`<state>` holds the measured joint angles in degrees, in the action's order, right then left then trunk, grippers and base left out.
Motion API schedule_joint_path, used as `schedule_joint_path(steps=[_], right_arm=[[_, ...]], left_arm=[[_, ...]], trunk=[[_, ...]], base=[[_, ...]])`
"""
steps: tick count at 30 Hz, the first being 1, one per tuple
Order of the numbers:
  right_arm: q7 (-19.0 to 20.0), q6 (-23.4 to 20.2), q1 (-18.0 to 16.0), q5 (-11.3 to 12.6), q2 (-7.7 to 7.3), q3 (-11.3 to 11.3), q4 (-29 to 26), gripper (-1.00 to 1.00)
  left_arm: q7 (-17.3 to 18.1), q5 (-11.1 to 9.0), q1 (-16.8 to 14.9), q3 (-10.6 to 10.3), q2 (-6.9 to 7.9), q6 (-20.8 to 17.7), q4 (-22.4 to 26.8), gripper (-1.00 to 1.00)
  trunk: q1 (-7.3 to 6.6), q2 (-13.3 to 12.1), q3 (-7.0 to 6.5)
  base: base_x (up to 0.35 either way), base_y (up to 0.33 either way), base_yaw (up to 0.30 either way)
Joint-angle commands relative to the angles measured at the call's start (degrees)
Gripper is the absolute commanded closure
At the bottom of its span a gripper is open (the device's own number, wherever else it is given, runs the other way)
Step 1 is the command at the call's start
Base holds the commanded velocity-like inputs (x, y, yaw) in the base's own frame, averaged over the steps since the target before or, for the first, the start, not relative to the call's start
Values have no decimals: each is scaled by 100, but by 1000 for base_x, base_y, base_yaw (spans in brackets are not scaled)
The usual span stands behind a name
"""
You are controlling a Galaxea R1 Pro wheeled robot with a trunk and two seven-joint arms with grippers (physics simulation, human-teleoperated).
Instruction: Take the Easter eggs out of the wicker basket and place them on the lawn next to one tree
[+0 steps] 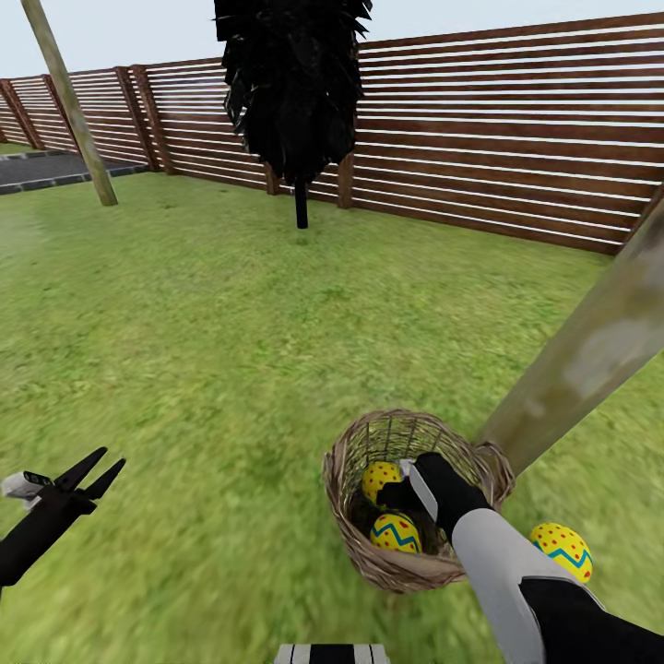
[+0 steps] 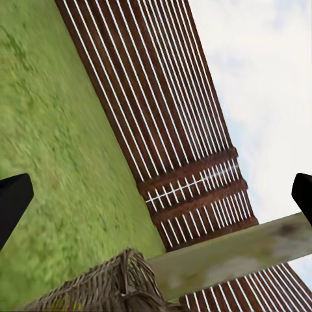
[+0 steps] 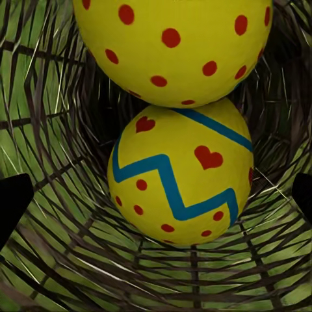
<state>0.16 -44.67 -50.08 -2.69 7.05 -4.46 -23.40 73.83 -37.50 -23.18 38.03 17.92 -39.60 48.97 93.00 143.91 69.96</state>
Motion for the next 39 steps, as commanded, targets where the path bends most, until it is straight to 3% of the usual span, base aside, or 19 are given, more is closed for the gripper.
schedule_joint_path(steps=[1, 11, 20, 22, 23, 25, 27, 32, 36, 39], right_arm=[[2, -3, -10, -29, 7, -38, 6, -100], [-16, 319, -45, -48, 7, 274, 19, -100], [-9, 537, -45, -84, -2, 283, 20, -100], [-2, 602, -45, -151, -15, 300, 20, -100], [-1, 784, -45, -306, -13, 343, 20, -100], [6, 924, -45, -584, -11, 566, 20, -100], [18, 1003, -45, -710, -22, 768, 25, -100], [32, 1521, -45, -790, -103, 960, 100, -100], [82, 1626, -45, -794, -133, 986, 113, -100], [379, 1655, -45, -798, -159, 1004, 116, -100]], left_arm=[[12, -14, 10, 3, -14, -57, -1, -100], [8, -21, 41, 20, -122, -49, 7, -100], [8, -21, 42, 20, -122, -48, 7, -100], [7, -21, 42, 20, -122, -50, 7, -100], [8, -21, 42, 24, -122, -49, 7, -100], [8, -21, 42, 21, -122, -49, 7, -100], [6, -21, 42, 21, -122, -48, 7, -100], [-15, -13, 42, 11, -122, -49, 7, -100], [-17, -13, 42, 12, -123, -49, 7, -100], [-18, -12, 42, 6, -124, -48, 7, -100]], trunk=[[-1, 2, 5], [-1, 2, 5], [-1, 2, 5], [-1, 2, 5], [-1, 2, 5], [-1, 2, 5], [-1, 2, 5], [1, 3, 27], [7, 6, 71], [7, 6, 71]], base=[[0, 0, 0], [0, 0, 0], [0, 0, 0], [0, 0, 0], [0, 0, 0], [0, 0, 0], [0, 0, 0], [0, 0, 0], [0, 0, 0], [0, 0, 0]])
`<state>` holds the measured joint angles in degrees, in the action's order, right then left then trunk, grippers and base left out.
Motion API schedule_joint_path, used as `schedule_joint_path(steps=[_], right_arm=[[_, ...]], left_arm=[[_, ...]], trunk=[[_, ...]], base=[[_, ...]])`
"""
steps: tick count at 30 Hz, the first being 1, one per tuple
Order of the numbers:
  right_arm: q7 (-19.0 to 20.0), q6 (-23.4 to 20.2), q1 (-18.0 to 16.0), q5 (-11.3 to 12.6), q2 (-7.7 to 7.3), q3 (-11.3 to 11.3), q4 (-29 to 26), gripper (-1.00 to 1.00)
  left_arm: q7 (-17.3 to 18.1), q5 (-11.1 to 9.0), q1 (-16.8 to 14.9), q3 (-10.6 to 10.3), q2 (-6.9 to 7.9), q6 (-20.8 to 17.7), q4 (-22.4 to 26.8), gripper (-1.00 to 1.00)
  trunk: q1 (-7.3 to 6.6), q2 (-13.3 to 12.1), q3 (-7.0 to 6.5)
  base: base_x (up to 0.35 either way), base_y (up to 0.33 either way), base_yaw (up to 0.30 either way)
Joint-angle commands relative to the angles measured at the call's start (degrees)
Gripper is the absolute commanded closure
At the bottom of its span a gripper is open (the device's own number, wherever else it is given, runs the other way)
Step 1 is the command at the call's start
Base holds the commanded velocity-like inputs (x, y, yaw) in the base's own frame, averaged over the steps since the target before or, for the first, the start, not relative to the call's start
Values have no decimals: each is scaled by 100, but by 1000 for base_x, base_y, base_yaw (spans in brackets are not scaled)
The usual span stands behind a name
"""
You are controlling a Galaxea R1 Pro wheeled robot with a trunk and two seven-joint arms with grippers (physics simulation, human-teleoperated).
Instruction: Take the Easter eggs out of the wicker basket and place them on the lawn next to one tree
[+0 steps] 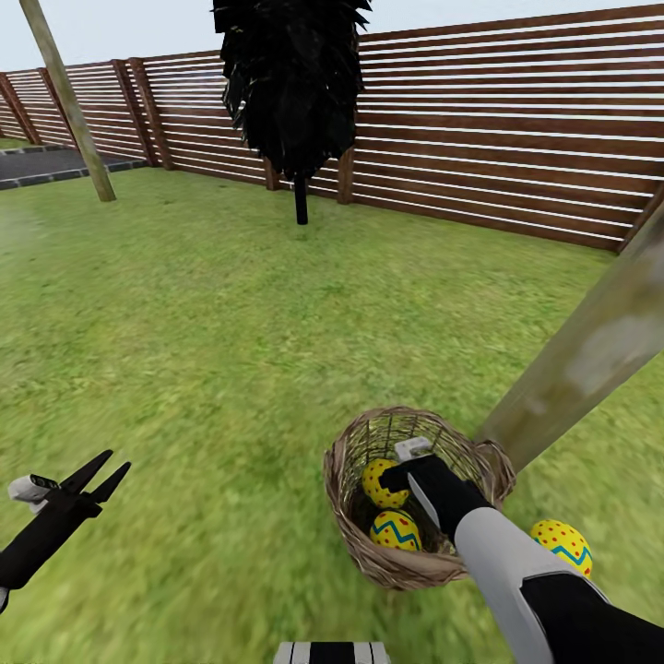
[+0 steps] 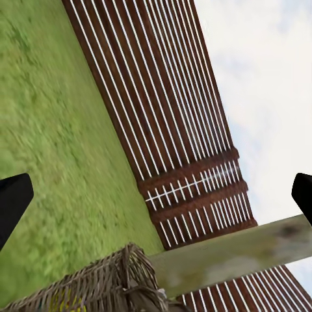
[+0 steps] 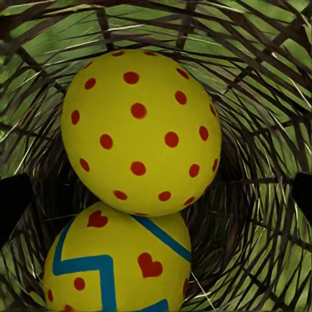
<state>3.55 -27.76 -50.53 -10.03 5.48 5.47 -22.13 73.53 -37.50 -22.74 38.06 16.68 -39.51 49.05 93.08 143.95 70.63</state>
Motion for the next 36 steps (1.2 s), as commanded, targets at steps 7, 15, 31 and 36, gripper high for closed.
schedule_joint_path(steps=[7, 15, 31, 36], right_arm=[[299, -20, -1, -69, -11, 16, 4, -100], [344, 221, -65, -117, -19, 72, -59, -100], [279, -254, -45, -111, -5, 68, 42, -100], [286, -415, -45, -91, 3, 51, 85, -100]], left_arm=[[9, -12, -3, 0, -3, -57, -1, -100], [77, -77, 46, 72, -6, -123, 44, -100], [110, -595, 15, 333, -6, -208, 37, -100], [109, -756, 15, 334, -7, -206, 35, -100]], trunk=[[12, 8, 115], [28, 17, 247], [28, 17, 247], [28, 17, 247]], base=[[0, 0, 0], [0, 0, 0], [0, 0, 0], [0, 0, 0]])
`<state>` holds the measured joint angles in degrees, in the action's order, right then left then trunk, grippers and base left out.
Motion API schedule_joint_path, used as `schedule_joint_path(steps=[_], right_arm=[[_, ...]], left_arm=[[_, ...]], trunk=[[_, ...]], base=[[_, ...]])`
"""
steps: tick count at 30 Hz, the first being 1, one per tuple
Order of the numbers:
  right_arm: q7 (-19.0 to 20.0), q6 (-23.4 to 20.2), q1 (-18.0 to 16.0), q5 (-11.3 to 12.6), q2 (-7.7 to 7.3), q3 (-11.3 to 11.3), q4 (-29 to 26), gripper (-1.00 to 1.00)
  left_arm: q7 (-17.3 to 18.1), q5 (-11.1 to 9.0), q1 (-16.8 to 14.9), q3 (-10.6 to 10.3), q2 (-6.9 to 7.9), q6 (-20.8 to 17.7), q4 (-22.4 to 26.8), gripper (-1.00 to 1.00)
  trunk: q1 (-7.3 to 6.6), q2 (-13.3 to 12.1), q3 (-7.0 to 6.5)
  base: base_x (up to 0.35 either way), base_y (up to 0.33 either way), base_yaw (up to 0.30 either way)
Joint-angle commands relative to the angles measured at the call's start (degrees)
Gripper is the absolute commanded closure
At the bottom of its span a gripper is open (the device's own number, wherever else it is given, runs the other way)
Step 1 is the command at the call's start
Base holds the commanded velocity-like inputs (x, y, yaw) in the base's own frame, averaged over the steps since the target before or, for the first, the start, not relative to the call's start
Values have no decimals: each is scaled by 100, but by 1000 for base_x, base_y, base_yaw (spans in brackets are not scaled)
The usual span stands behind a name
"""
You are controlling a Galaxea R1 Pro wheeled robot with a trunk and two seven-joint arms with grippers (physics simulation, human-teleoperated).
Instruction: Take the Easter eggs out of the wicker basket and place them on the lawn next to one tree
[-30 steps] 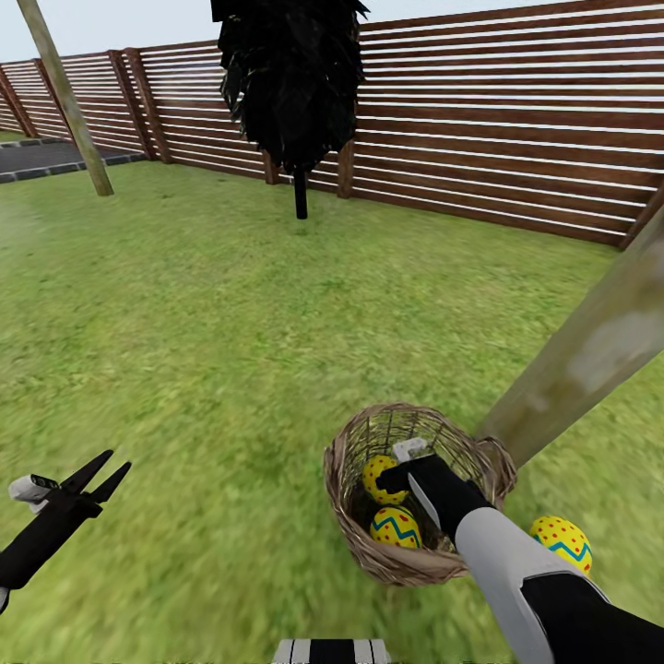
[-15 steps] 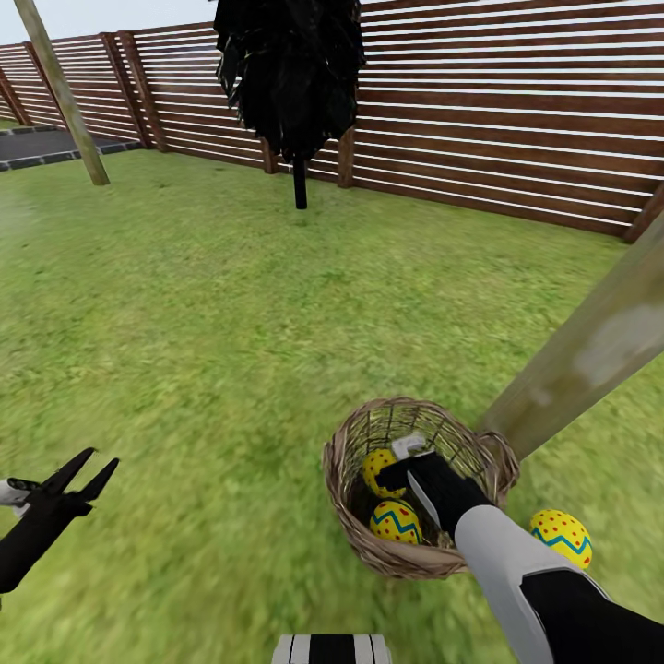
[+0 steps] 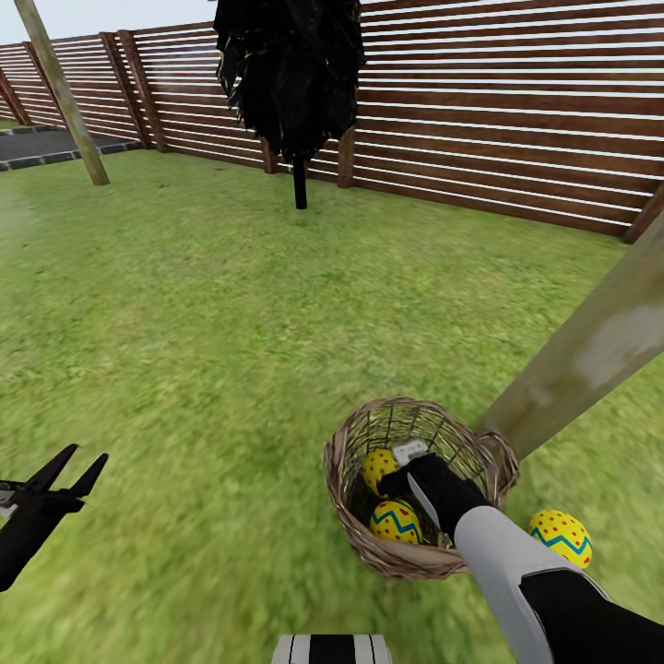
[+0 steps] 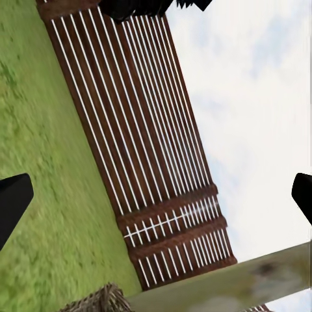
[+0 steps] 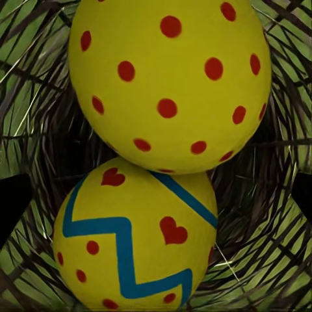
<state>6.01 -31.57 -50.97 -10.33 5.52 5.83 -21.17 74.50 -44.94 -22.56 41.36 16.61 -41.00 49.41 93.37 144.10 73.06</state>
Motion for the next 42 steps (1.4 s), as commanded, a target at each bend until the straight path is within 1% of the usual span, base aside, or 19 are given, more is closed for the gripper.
schedule_joint_path(steps=[1, 7, 8, 23, 28, 31, 32, 41, 42], right_arm=[[40, -65, -1, -52, -2, 11, 1, -100], [48, -200, -1, -9, -7, -8, 31, -100], [48, -203, -1, -3, -5, -11, 32, -100], [54, -209, 0, 31, -20, -50, 54, -100], [50, -209, 3, 99, -32, -103, 99, -100], [50, -209, 3, 180, -33, -165, 154, -100], [50, -209, 4, 183, -33, -168, 158, -100], [50, -209, 1, 197, -40, -179, 174, -100], [50, -209, 0, 198, -42, -179, 173, -100]], left_arm=[[12, -44, -3, 3, 0, -57, -1, -100], [12, -238, -3, 3, 0, -57, 7, -100], [12, -954, -3, 3, 0, -57, 7, -100], [20, -988, -3, 12, -5, -57, 17, -100], [21, -990, -3, 4, 0, -57, 19, -100], [26, -990, -3, 9, 0, -57, 24, -100], [27, -990, -3, 10, 0, -57, 24, -100], [34, -992, -3, 9, 0, -57, 28, -100], [37, -996, -3, 11, 0, -57, 31, -100]], trunk=[[-1, 2, 4], [-1, 2, 4], [-1, 2, 4], [-1, 2, 4], [12, 8, 115], [12, 8, 115], [12, 8, 115], [35, 20, 314], [35, 20, 314]], base=[[0, 0, 0], [0, 0, 0], [0, 0, 0], [0, 0, 0], [0, 0, 0], [0, 0, 0], [0, 0, 0], [0, 0, 0], [0, 0, 0]])
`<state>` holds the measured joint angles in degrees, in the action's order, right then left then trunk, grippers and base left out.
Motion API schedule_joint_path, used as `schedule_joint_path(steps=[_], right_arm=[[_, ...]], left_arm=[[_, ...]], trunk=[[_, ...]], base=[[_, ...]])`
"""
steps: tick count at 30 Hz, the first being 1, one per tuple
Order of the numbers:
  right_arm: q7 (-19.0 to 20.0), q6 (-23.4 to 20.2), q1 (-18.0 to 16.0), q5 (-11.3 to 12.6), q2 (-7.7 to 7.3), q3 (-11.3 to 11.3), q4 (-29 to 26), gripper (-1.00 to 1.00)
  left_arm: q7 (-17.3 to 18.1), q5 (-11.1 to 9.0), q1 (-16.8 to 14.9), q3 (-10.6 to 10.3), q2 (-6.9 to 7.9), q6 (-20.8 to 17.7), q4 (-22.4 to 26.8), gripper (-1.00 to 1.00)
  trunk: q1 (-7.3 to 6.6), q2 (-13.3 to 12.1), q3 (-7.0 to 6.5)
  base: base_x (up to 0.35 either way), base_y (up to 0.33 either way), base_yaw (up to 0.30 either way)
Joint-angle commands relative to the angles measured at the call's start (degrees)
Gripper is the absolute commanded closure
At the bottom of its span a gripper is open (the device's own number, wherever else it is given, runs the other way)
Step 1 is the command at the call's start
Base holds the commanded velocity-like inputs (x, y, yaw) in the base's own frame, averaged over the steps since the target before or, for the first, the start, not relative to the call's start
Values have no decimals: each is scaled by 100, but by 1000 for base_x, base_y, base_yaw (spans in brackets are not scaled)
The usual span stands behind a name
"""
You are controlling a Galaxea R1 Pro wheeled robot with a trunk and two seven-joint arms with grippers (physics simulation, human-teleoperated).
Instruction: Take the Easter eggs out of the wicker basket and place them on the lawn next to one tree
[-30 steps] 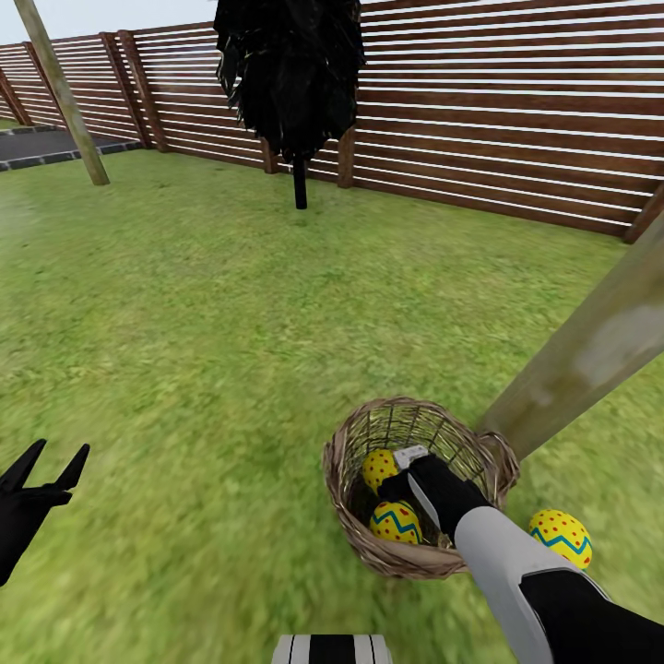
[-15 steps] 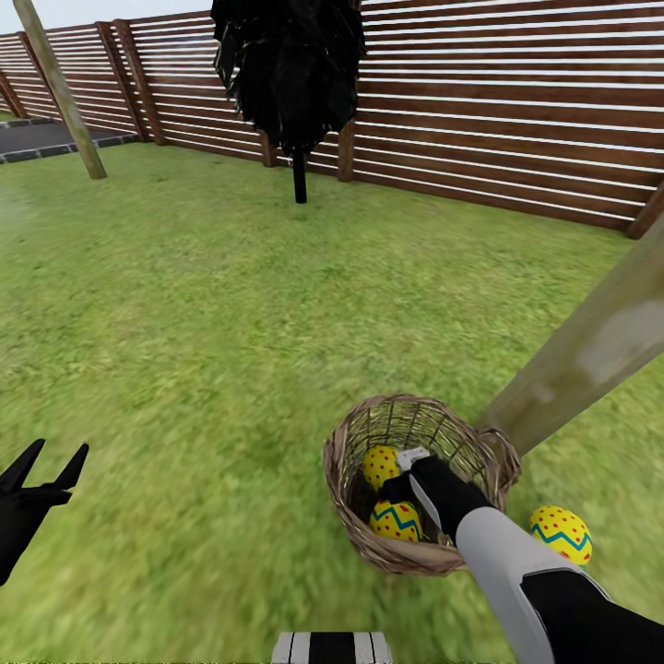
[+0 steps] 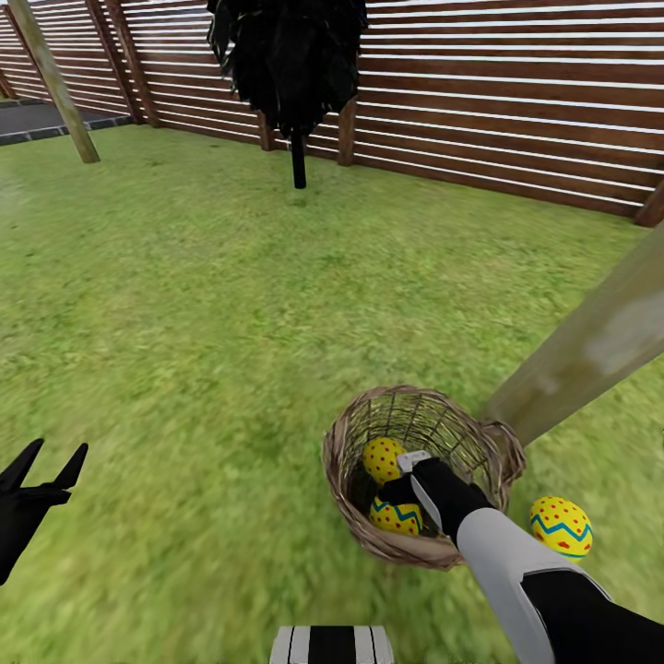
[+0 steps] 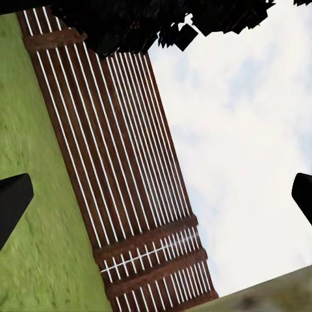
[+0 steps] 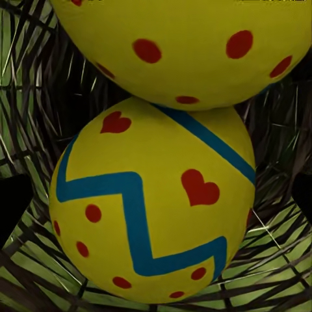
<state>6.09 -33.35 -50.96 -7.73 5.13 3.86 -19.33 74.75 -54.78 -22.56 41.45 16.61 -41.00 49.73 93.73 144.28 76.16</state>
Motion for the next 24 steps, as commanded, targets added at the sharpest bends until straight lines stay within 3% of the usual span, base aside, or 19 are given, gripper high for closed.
schedule_joint_path(steps=[1, 6, 14, 24], right_arm=[[41, -31, -1, -62, -4, 18, -10, -100], [36, -36, -1, -62, -8, 18, -11, -100], [41, -40, 3, -62, -10, -111, -10, -100], [41, -40, 0, -62, -3, -236, 7, -100]], left_arm=[[12, -9, -3, 2, 0, -58, 1, -100], [13, -7, -3, -3, 0, -58, 9, -100], [13, -7, -3, 0, 0, -58, 6, -100], [13, -6, -3, -4, -4, -58, 11, -100]], trunk=[[-1, 1, 4], [9, 7, 93], [9, 7, 93], [30, 18, 270]], base=[[0, 0, 0], [0, 0, 0], [0, 0, 0], [0, 0, 0]])
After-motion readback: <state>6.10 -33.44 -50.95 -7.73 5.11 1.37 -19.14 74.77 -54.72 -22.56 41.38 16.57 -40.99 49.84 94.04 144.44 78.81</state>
